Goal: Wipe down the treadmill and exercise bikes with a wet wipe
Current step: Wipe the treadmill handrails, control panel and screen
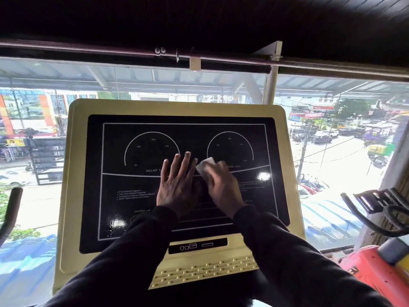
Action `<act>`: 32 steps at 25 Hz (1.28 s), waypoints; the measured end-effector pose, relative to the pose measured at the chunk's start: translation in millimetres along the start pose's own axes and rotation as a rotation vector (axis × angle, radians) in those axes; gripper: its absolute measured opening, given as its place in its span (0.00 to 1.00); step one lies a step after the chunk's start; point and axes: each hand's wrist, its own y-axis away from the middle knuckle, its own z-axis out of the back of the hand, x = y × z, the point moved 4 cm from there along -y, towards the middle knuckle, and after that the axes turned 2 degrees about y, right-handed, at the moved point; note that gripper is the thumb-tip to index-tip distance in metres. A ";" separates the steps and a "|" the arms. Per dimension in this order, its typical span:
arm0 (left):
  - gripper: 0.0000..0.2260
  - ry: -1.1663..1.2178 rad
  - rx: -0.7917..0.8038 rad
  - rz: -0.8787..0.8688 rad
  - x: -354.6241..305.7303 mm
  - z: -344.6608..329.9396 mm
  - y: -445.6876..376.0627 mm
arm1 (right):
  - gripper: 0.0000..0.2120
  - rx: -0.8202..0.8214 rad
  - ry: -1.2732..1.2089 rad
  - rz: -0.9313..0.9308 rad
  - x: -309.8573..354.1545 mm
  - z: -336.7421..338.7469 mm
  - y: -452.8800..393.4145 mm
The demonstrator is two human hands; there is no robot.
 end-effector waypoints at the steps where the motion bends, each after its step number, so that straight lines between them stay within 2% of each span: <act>1: 0.25 0.019 -0.019 0.002 -0.4 5.1 -7.9 | 0.12 0.050 0.010 0.088 2.7 -2.2 1.6; 2: 0.23 0.039 -0.038 0.012 0.6 10.6 -17.9 | 0.11 0.043 0.016 0.100 -0.3 -0.5 -2.5; 5: 0.25 0.030 -0.015 0.036 8.7 18.5 -46.0 | 0.11 -0.164 -0.002 -0.197 -20.1 12.5 -24.8; 6: 0.28 0.017 0.012 0.042 11.5 17.2 -50.4 | 0.10 -0.144 0.002 -0.195 -16.0 10.9 -27.9; 8: 0.30 0.000 0.067 0.038 15.6 9.2 -51.4 | 0.11 -0.010 0.009 0.031 1.3 5.4 -25.7; 10: 0.29 -0.016 0.060 0.029 17.1 3.9 -49.1 | 0.12 0.019 0.031 0.142 -4.1 10.5 -31.4; 13: 0.29 -0.028 0.033 0.022 17.1 2.2 -50.2 | 0.15 -0.197 0.054 -0.106 -31.2 22.1 -54.4; 14: 0.29 -0.027 0.028 0.020 17.2 1.7 -50.5 | 0.16 -0.202 0.048 -0.121 -27.1 17.9 -56.4; 17: 0.28 -0.007 0.014 0.020 18.7 2.2 -51.2 | 0.15 -0.027 0.087 0.150 -6.2 -0.4 -52.0; 18: 0.28 -0.006 0.008 0.021 18.9 2.4 -50.7 | 0.14 -0.018 0.104 0.183 -9.1 2.6 -55.8; 19: 0.28 -0.008 0.008 0.024 18.6 1.6 -49.5 | 0.14 -0.065 0.107 0.133 -17.0 7.9 -62.7; 21: 0.28 -0.011 0.019 0.033 16.9 4.6 -50.8 | 0.14 -0.217 0.068 -0.099 -29.6 20.2 -73.6; 22: 0.27 -0.013 0.009 0.035 16.1 10.4 -57.0 | 0.14 -0.223 0.058 -0.149 -27.6 19.4 -75.5; 24: 0.23 -0.001 -0.016 0.048 18.8 21.8 -78.6 | 0.11 -0.100 0.061 0.001 -10.1 9.6 -74.0; 26: 0.25 0.003 -0.011 0.052 26.6 25.2 -99.7 | 0.10 -0.027 0.096 0.138 -9.3 8.0 -75.3; 29: 0.32 -0.042 0.005 0.049 32.5 14.3 -107.6 | 0.15 -0.234 0.077 -0.075 -34.0 21.5 -94.8; 30: 0.33 -0.051 0.000 0.047 32.1 12.3 -106.2 | 0.17 -0.266 0.069 -0.094 -33.2 19.7 -96.5; 32: 0.34 -0.042 0.003 0.039 31.2 12.4 -104.5 | 0.17 -0.156 0.108 0.057 -18.6 6.0 -94.4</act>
